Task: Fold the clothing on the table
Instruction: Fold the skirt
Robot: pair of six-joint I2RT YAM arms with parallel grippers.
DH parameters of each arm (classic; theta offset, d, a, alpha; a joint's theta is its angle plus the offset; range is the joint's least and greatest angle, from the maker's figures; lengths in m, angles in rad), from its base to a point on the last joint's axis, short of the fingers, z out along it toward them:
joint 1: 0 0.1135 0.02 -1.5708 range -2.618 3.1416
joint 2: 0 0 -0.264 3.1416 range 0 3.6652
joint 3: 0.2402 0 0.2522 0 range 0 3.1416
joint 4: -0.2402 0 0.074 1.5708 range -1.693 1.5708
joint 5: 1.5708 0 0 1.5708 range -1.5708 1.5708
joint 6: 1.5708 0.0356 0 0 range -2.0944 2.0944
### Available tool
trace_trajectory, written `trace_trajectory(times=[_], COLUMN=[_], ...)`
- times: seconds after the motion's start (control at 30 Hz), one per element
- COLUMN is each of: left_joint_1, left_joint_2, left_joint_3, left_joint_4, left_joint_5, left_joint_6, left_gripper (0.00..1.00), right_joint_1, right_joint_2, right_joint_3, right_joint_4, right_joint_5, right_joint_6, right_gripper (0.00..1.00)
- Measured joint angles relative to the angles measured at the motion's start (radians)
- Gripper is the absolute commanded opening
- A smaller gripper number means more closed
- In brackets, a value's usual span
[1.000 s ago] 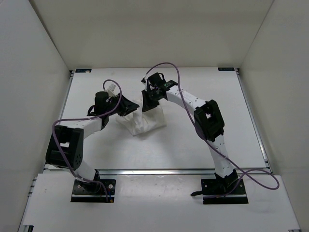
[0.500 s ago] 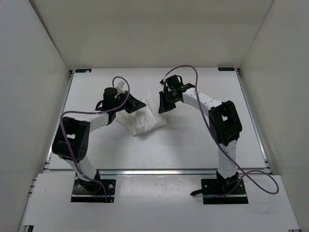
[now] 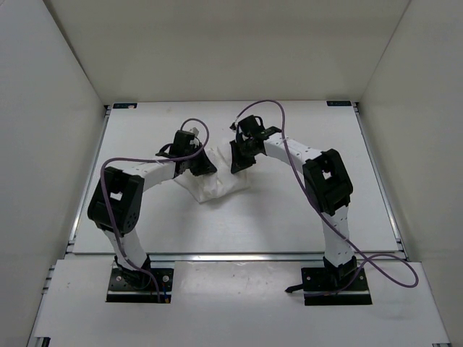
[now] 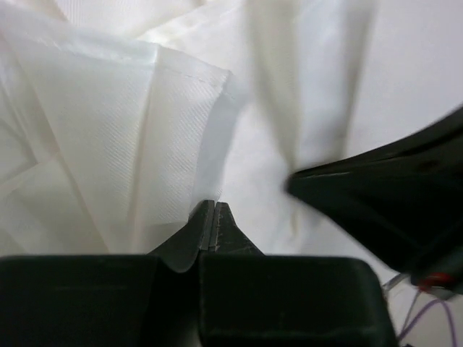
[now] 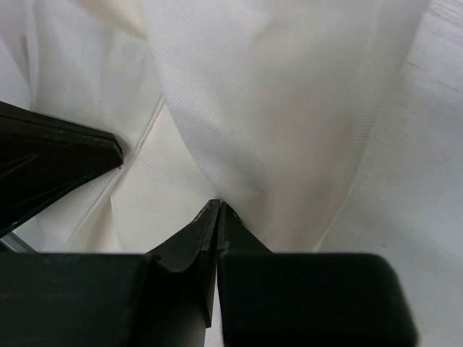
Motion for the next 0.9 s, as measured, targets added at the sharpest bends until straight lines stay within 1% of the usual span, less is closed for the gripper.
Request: trace_trajectory(times=[0.13, 0.27, 0.4, 0.5, 0.6, 0.9], left_joint_1=[-0.010, -0.008, 0.030, 0.099, 0.154, 0.199], left_joint_2=[0.048, 0.047, -0.008, -0.089, -0.123, -0.204], left_joint_3=[0.000, 0.006, -0.019, -0.088, -0.101, -0.173], left_joint_4=[-0.071, -0.131, -0.134, -0.112, -0.118, -0.138], left_joint_5=[-0.040, -0.105, -0.133, -0.131, -0.147, -0.153], left_joint_6=[0.042, 0.068, 0.070, 0.063, 0.066, 0.068], left_gripper=[0.00, 0.00, 0.00, 0.00, 0.00, 0.00], right_joint_1=[-0.010, -0.010, -0.006, -0.004, -0.004, 0.001], right_joint_2=[0.008, 0.011, 0.023, 0.038, 0.049, 0.054], right_joint_3=[0.000, 0.002, 0.008, 0.015, 0.019, 0.025], right_joint_4=[-0.003, -0.005, -0.009, -0.013, -0.016, -0.025], right_joint_5=[0.005, 0.009, 0.014, 0.017, 0.018, 0.026], right_joint_6=[0.000, 0.000, 0.000, 0.000, -0.001, -0.004], right_gripper=[0.00, 0.00, 0.00, 0.00, 0.00, 0.00])
